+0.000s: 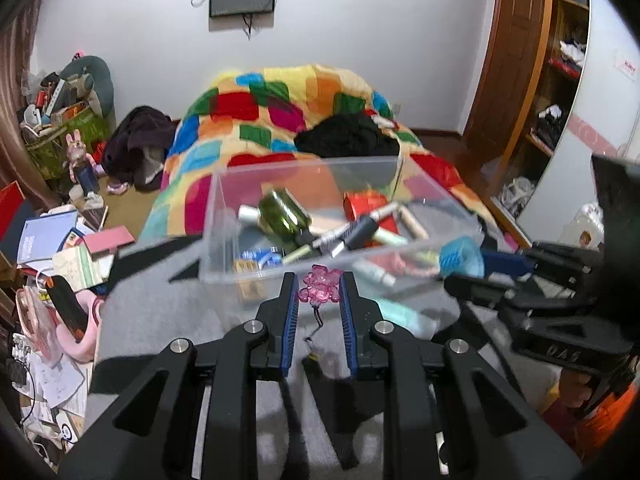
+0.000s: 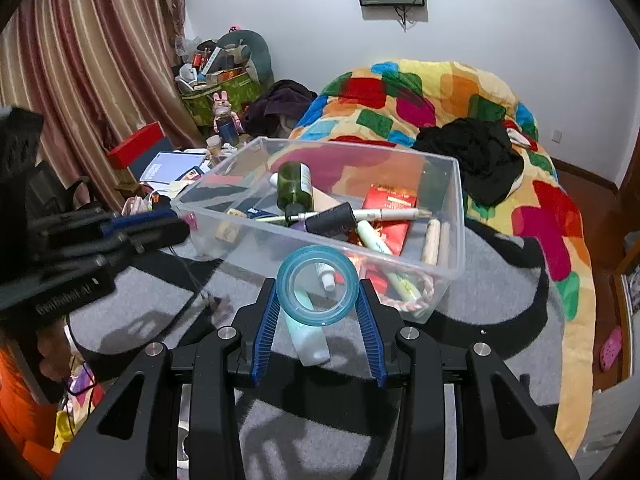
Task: Organize objects
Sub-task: 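Release the pink clip and blue tape roll into the clear box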
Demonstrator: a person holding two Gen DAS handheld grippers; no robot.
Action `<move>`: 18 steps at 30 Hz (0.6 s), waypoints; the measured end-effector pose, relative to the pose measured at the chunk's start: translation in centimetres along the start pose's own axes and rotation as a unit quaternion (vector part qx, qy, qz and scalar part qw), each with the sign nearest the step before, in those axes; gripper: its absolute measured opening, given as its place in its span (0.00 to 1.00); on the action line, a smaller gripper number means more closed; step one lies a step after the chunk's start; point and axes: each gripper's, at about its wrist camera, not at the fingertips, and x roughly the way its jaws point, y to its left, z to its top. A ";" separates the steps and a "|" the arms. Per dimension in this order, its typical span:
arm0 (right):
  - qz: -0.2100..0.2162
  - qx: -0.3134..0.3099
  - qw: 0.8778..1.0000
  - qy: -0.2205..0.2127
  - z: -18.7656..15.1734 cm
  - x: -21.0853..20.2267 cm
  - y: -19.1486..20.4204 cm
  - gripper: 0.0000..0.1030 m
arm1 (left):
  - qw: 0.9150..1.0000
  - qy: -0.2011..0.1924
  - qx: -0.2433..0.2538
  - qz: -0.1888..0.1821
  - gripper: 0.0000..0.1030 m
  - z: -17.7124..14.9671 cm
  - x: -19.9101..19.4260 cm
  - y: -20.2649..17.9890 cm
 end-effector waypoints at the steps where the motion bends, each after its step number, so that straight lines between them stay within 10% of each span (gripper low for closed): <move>1: -0.001 -0.001 1.000 -0.002 0.1 -0.1 0.1 0.35 | 1.000 -0.006 -0.002 0.001 0.19 0.3 -0.3 0.1; 18: -0.032 0.012 0.999 -0.022 4.7 1.8 -1.4 0.35 | 0.997 -0.066 -0.040 0.025 0.19 6.5 -0.3 3.1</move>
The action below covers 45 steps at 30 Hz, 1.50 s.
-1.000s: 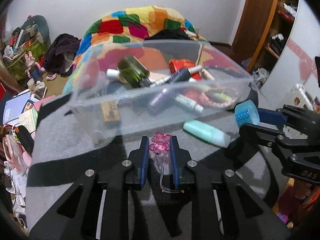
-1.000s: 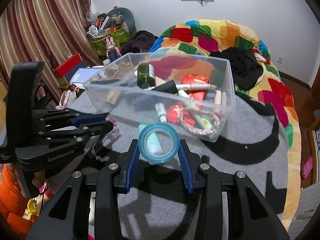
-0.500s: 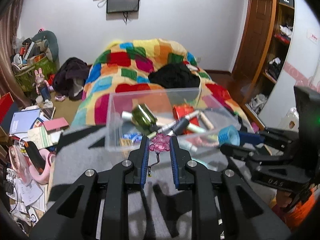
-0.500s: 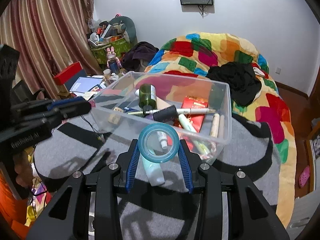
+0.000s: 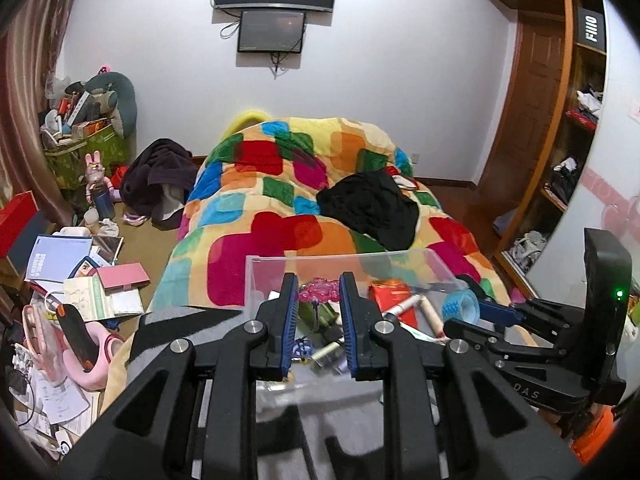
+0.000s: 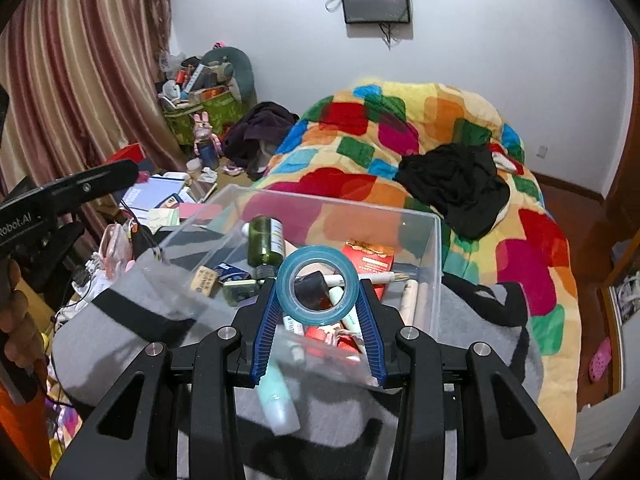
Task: Organize objects
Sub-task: 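Release the pink clip and blue tape roll into the clear box, then grasp the white tape roll with the left tool while the right tool grasps the mint bottle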
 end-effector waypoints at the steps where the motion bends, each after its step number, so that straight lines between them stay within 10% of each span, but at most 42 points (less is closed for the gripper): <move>1: -0.002 0.005 1.000 0.006 0.0 0.6 -0.2 0.35 | 1.000 0.005 -0.002 0.003 0.19 -0.1 0.6 0.2; 19: -0.008 0.028 0.997 0.069 -0.5 4.6 -1.6 0.44 | 0.995 0.100 0.015 -0.010 0.20 -4.3 5.3 -0.8; 33: 0.017 -0.018 0.999 0.035 -3.2 -0.4 0.6 0.65 | 0.996 0.073 0.049 -0.005 0.76 -6.2 0.6 -3.0; 45: 0.040 -0.011 0.991 0.125 -6.7 5.1 1.5 0.53 | 0.989 0.141 0.044 -0.015 0.82 -11.9 -0.3 -3.0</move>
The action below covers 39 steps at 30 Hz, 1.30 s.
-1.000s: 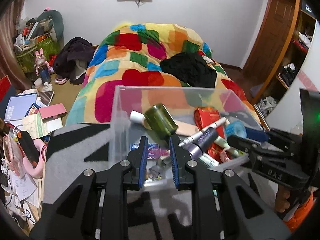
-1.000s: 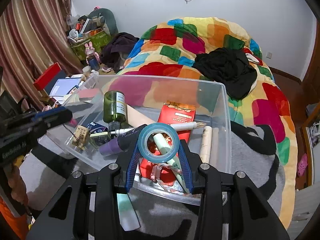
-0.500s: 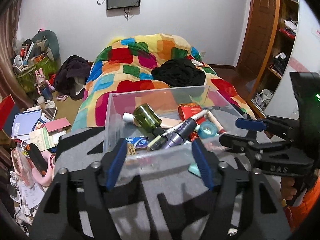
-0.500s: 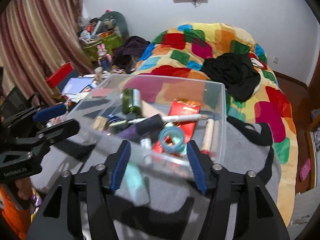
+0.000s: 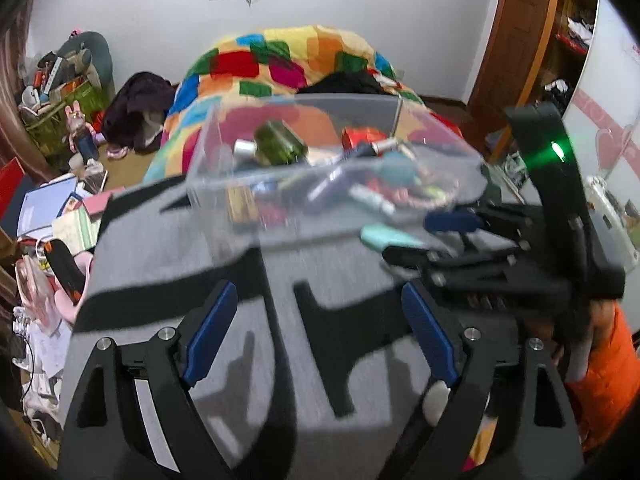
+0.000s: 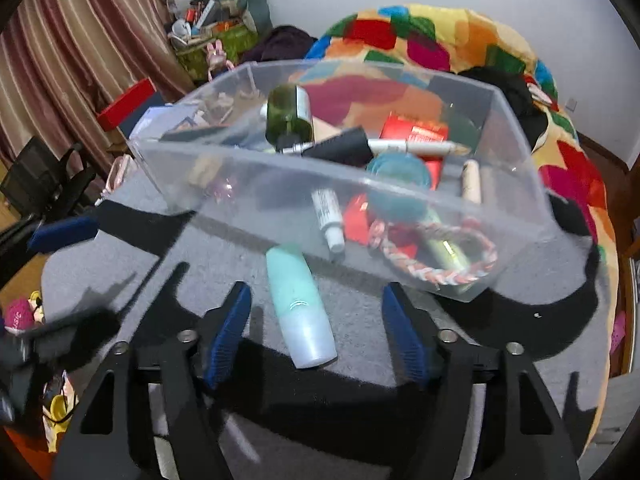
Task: Organize objects
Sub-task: 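Grasp the white tape roll with the left tool while the right tool grasps the mint bottle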
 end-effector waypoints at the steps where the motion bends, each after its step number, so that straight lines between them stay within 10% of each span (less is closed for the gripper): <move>1: 0.001 -0.002 1.000 0.006 0.0 0.3 0.0 0.50 | 1.000 0.003 0.000 -0.001 0.82 -0.2 0.1 -0.1; 7: -0.015 -0.031 0.999 0.009 -0.2 0.5 0.9 0.22 | 1.000 0.016 0.002 -0.019 0.82 -1.4 0.2 -1.3; 36: -0.019 0.048 0.997 -0.063 -5.6 -8.3 -1.5 0.22 | 0.997 0.040 0.027 -0.054 0.84 -5.4 -0.8 -6.4; 39: -0.018 0.044 0.997 -0.067 -5.7 -8.6 -1.2 0.22 | 0.997 0.047 0.027 -0.054 0.67 -6.1 0.1 -6.5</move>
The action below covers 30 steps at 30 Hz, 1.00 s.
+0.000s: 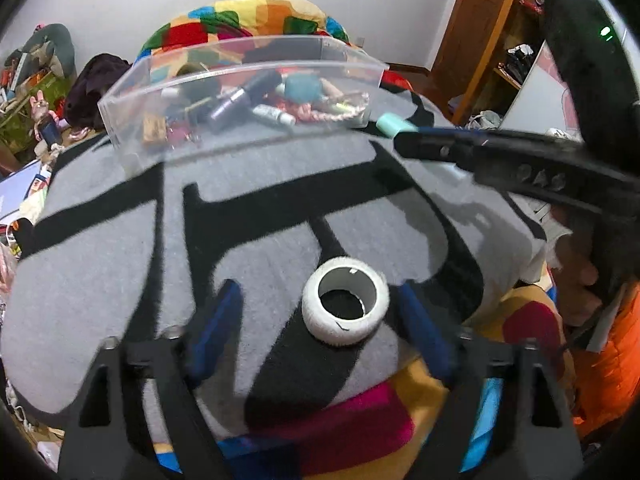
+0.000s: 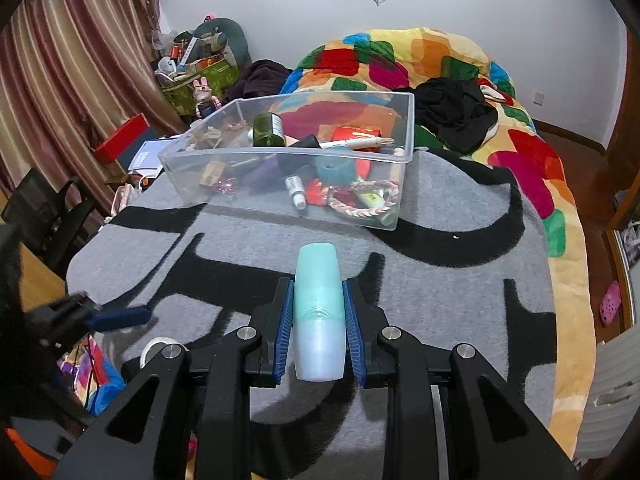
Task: Organize objects
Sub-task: 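Grasp the white tape roll with the left tool while the right tool grasps the mint bottle, then lower the white tape roll and mint bottle into the clear box and release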
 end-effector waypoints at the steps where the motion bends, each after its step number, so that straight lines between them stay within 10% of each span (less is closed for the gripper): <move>1: 0.000 -0.001 1.000 -0.001 0.0 -0.1 0.1 0.22 | 1.000 -0.006 0.002 0.008 0.64 0.0 0.0 0.0; 5: -0.001 -0.006 1.000 -0.010 0.3 -0.7 0.4 0.22 | 1.000 -0.011 0.001 -0.012 0.37 0.2 -0.4 0.3; 30: 0.007 -0.016 0.997 -0.073 8.5 -0.3 1.4 0.22 | 0.987 -0.134 -0.075 0.039 0.37 10.9 -3.9 9.1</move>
